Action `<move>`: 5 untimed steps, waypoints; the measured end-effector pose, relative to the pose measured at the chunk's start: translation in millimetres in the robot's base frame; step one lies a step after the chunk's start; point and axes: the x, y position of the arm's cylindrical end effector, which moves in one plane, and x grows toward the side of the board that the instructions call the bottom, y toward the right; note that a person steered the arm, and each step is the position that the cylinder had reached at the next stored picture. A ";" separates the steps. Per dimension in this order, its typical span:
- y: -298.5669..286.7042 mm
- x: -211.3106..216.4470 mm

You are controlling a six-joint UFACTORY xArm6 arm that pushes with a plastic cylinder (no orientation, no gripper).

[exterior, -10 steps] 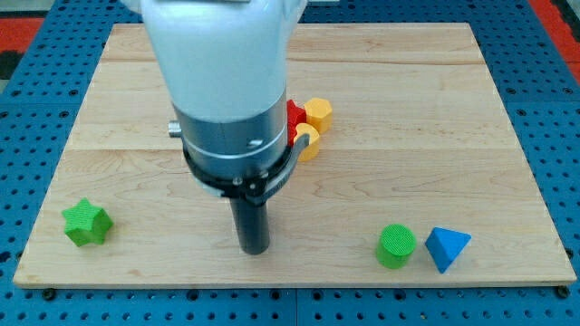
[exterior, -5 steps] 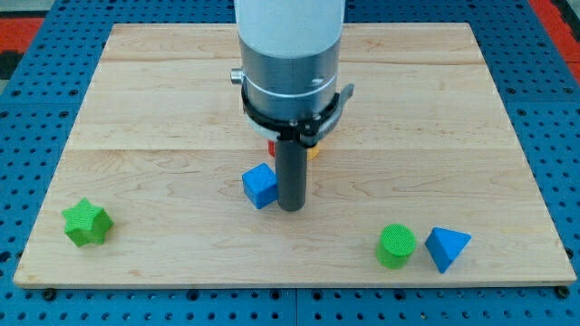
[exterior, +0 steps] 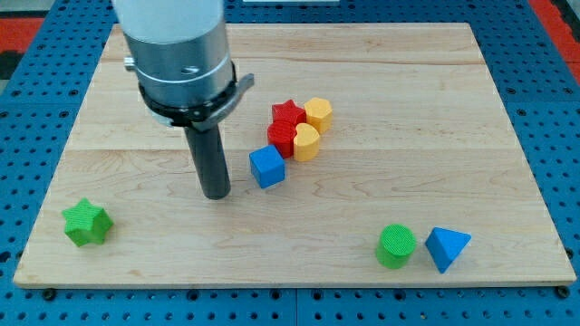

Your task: Move the blue cube to the bottom of the red circle

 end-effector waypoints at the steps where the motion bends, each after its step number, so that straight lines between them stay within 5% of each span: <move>1: 9.9 -13.0; 5: 82.6 -6.6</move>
